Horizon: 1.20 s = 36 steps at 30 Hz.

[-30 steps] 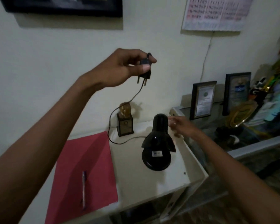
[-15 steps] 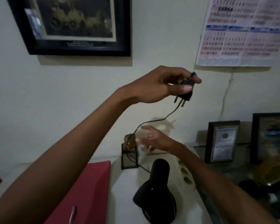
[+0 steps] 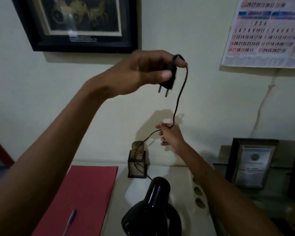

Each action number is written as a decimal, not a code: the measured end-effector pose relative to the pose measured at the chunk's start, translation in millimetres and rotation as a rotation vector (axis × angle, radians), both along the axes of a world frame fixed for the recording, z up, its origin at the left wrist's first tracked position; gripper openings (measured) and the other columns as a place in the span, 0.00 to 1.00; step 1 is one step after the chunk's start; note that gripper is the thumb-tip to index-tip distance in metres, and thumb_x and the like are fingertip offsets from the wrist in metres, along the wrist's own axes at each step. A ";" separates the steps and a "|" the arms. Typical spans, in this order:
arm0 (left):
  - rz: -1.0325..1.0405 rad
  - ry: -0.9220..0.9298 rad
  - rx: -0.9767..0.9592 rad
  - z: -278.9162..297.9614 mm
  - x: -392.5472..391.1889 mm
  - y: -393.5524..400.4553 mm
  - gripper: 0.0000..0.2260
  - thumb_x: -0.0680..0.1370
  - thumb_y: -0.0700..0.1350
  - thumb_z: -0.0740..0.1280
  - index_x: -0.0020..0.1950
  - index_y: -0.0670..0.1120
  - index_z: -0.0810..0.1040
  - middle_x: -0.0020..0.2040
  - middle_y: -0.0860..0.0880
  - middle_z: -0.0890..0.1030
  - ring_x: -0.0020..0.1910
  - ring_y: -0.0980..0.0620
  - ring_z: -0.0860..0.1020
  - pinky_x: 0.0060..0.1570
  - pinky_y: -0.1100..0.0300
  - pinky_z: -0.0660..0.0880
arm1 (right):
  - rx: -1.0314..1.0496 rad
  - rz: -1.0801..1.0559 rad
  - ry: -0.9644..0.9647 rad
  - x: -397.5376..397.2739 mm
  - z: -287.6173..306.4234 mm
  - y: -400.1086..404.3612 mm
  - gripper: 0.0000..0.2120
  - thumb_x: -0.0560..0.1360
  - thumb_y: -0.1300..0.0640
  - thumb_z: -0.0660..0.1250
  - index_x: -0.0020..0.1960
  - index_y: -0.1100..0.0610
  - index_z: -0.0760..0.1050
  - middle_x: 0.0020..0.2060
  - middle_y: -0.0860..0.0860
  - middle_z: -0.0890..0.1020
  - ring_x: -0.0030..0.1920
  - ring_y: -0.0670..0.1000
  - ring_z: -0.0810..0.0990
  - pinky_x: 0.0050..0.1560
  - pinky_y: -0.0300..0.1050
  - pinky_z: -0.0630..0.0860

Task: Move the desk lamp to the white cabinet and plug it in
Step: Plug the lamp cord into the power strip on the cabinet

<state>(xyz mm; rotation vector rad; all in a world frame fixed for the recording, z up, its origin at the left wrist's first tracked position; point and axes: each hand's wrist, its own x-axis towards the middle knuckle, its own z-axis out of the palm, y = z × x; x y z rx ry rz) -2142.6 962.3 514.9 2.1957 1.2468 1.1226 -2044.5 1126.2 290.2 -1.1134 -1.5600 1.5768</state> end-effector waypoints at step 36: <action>0.311 0.270 -0.490 -222.8 -95.1 -1.0 0.14 0.77 0.48 0.71 0.62 0.59 0.81 0.46 0.59 0.85 0.46 0.61 0.82 0.48 0.57 0.79 | 0.829 0.325 -1.184 66.1 -155.9 51.9 0.14 0.78 0.63 0.62 0.63 0.61 0.73 0.61 0.60 0.76 0.61 0.60 0.76 0.56 0.49 0.71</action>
